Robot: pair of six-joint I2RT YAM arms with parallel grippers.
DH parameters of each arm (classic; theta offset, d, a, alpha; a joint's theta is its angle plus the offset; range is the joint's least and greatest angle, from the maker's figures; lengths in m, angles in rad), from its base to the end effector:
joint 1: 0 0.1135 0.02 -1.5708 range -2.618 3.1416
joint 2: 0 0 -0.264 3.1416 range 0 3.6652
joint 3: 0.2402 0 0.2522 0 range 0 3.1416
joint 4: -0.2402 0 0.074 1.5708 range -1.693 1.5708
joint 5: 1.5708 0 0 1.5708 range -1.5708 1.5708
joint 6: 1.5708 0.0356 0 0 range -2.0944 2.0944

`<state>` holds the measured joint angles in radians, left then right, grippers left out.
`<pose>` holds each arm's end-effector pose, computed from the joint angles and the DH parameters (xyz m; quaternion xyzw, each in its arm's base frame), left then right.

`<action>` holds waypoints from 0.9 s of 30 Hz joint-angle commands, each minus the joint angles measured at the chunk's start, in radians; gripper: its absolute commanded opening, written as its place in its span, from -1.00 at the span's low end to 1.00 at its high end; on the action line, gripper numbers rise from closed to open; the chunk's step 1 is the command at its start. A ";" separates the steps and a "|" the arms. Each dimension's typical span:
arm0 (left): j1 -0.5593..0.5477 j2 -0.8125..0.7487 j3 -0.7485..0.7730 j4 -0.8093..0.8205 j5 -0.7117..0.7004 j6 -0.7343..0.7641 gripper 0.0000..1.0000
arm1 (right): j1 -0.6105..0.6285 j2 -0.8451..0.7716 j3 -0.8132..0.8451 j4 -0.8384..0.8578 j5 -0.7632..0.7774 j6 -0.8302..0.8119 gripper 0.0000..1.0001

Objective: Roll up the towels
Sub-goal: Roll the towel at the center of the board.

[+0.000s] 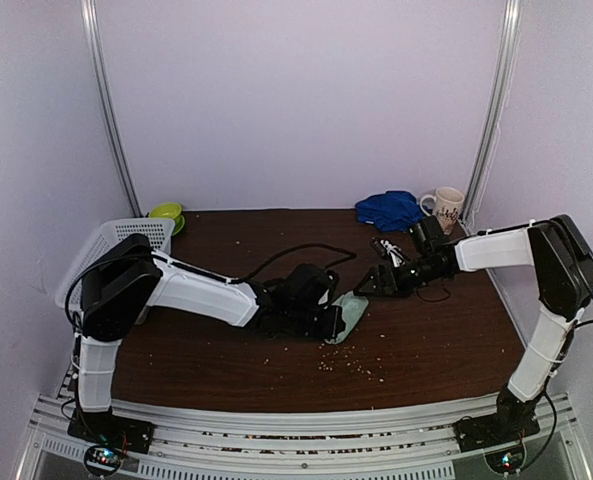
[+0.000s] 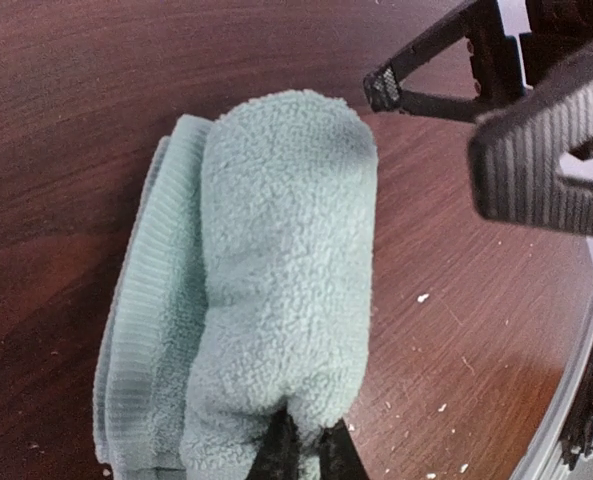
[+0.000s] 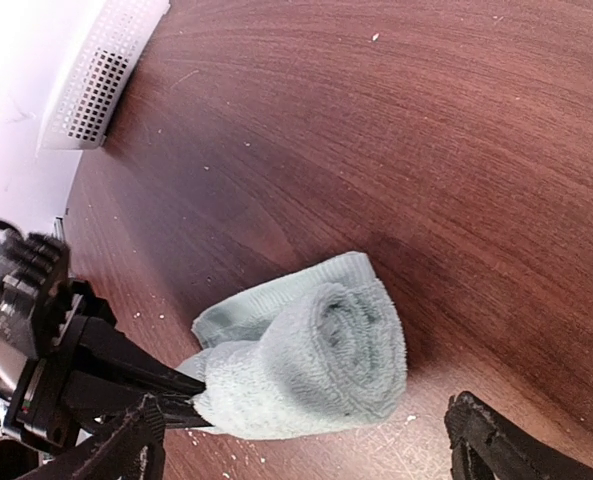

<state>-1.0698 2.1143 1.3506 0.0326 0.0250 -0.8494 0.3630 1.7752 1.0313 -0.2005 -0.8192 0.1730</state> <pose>0.2185 -0.4009 0.1402 0.1055 0.9070 -0.3404 0.2245 0.3199 0.1493 0.1706 -0.2049 0.8571 0.4402 0.1722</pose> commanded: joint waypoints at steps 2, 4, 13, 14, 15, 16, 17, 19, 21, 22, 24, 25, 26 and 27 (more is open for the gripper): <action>0.037 0.059 -0.042 0.062 0.104 -0.118 -1.00 | -0.007 0.033 -0.023 0.063 -0.048 0.054 0.92; 0.047 0.069 -0.049 0.096 0.125 -0.147 -1.00 | -0.007 0.046 -0.028 0.071 -0.056 0.064 0.89; 0.081 0.126 -0.026 0.164 0.211 -0.235 -1.00 | -0.007 0.086 -0.063 0.135 -0.090 0.130 0.81; 0.085 0.129 -0.031 0.180 0.220 -0.248 -1.00 | -0.007 0.095 -0.065 0.144 -0.096 0.138 0.79; 0.089 0.132 -0.035 0.195 0.228 -0.259 -1.00 | -0.007 0.108 -0.064 0.151 -0.104 0.146 0.77; 0.092 0.136 -0.040 0.212 0.245 -0.270 -1.00 | -0.007 0.118 -0.066 0.158 -0.113 0.154 0.74; 0.096 0.142 -0.042 0.227 0.257 -0.284 -1.00 | -0.006 0.127 -0.066 0.166 -0.124 0.162 0.71; 0.102 0.151 -0.046 0.260 0.278 -0.308 -1.00 | -0.006 0.143 -0.067 0.181 -0.138 0.178 0.67; 0.107 0.160 -0.041 0.281 0.295 -0.322 -1.00 | -0.003 0.154 -0.068 0.195 -0.144 0.187 0.64; 0.109 0.166 -0.037 0.290 0.304 -0.327 -1.00 | 0.000 0.159 -0.068 0.202 -0.150 0.193 0.63; 0.114 0.177 -0.032 0.307 0.322 -0.340 -1.00 | 0.005 0.172 -0.062 0.213 -0.157 0.204 0.61; 0.117 0.181 -0.031 0.318 0.332 -0.348 -1.00 | 0.008 0.180 -0.056 0.212 -0.161 0.208 0.60; 0.121 0.185 -0.034 0.330 0.344 -0.357 -1.00 | 0.012 0.187 -0.050 0.211 -0.164 0.209 0.59; 0.126 0.188 -0.035 0.344 0.353 -0.365 -1.00 | 0.016 0.191 -0.046 0.210 -0.170 0.209 0.58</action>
<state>-0.9588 2.2383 1.3373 0.3904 0.3252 -1.1610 0.3645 1.9198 0.9794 0.0086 -0.9741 0.3557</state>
